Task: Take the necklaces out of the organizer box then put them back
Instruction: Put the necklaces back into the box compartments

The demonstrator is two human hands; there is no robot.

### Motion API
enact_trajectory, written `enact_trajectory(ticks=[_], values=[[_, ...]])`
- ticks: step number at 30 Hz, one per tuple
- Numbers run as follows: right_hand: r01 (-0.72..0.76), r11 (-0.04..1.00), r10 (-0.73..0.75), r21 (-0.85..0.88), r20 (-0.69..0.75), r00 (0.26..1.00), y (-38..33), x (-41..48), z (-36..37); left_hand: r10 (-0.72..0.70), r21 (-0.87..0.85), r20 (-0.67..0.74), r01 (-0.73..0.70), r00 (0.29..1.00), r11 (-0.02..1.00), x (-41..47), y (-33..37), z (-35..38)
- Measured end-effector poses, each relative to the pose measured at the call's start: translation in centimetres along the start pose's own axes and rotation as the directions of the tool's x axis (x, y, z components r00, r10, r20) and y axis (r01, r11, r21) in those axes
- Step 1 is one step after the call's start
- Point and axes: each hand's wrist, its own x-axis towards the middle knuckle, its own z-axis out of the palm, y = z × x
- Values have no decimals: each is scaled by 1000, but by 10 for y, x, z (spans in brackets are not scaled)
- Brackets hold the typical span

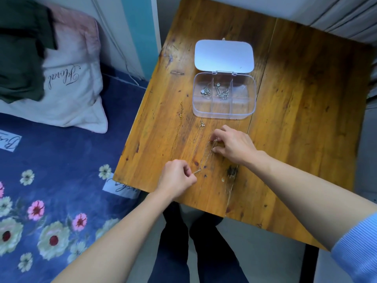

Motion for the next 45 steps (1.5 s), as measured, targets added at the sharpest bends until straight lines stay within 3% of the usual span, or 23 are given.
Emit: enact_trajectory(ticks=[7, 15, 20, 22, 23, 25, 27, 29, 31, 37, 42, 45], values=[[49, 998, -49, 28, 27, 998, -6, 1, 5, 26, -308, -71, -47, 997, 950, 6, 13, -43], [93, 994, -93, 51, 4, 996, -21, -1, 20, 85, -369, -81, -109, 993, 923, 18, 13, -66], [90, 992, -87, -83, 38, 995, -29, -5, 23, 66, -389, -111, -104, 992, 915, 24, 6, -73], [39, 999, -39, 23, 5, 999, -27, -8, 17, 54, -372, -112, -93, 992, 924, 27, 4, -74], [-9, 987, 14, 159, -28, 1000, -25, -9, 12, 49, -369, -109, -87, 993, 925, 28, 4, -74], [-95, 855, 165, 510, -94, 982, -23, -9, -6, 44, -385, -97, -78, 994, 920, 32, 6, -72], [-92, 621, 281, 778, -111, 953, -25, -9, -31, 46, -411, -86, -77, 995, 908, 37, 13, -69], [-33, 444, 336, 895, -132, 933, -28, -11, -59, 60, -435, -78, -88, 995, 896, 42, 23, -67], [26, 375, 357, 927, -170, 919, -30, -10, -89, 80, -465, -70, -104, 994, 879, 50, 37, -67], [112, 473, 274, 874, -266, 924, -28, -1, -154, 91, -495, -107, -133, 990, 859, 83, 72, -67], [60, 553, 338, 831, -289, 896, -12, 20, -175, -15, -403, -229, -81, 973, 911, 107, 78, -66], [6, 557, 422, 830, -289, 859, 4, 32, -179, -53, -389, -231, -42, 972, 920, 116, 83, -63]])
